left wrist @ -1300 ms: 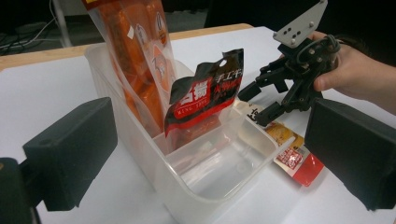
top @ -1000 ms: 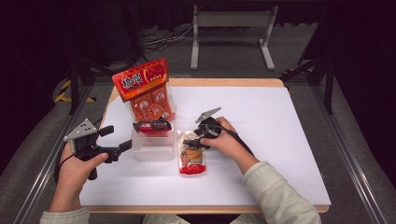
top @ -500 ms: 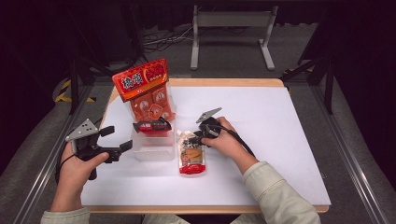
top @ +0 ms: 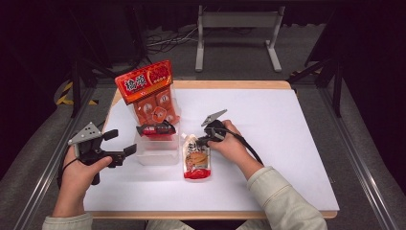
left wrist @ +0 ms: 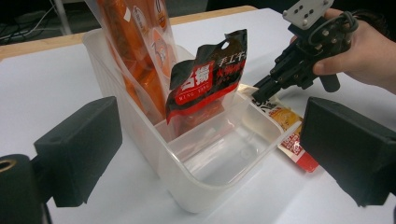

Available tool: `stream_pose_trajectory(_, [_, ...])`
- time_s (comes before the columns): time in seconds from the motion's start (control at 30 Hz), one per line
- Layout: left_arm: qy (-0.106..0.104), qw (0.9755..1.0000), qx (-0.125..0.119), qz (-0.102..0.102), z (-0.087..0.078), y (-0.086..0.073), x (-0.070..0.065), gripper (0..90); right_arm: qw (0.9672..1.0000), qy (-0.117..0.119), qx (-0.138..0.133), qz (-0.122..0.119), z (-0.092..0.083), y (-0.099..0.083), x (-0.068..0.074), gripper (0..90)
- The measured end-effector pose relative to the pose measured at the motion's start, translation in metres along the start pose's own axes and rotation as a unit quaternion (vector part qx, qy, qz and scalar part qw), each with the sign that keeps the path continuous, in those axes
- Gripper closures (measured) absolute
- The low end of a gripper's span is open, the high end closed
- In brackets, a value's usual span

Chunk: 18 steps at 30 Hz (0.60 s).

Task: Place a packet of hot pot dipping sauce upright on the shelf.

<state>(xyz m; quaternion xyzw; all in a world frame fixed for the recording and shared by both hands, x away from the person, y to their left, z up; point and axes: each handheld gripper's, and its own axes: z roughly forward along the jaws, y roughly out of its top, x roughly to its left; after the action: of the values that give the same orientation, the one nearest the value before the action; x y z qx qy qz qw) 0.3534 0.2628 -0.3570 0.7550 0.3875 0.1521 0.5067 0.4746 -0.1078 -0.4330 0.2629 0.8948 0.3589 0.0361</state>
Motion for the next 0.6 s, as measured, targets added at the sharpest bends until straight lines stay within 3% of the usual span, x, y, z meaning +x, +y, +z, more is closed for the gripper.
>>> stream_pose_trajectory(0.37, [-0.005,1.0,0.003,0.004,0.004,0.001,-0.003,7.1,0.9993,0.016,-0.034,0.008,-0.023,0.002,0.0,88.9])
stream_pose_trajectory(0.6, [-0.013,0.9999,0.001,0.006,0.007,0.003,-0.007,7.1,0.9969,0.029,-0.072,0.01,-0.046,0.005,0.006,89.2])
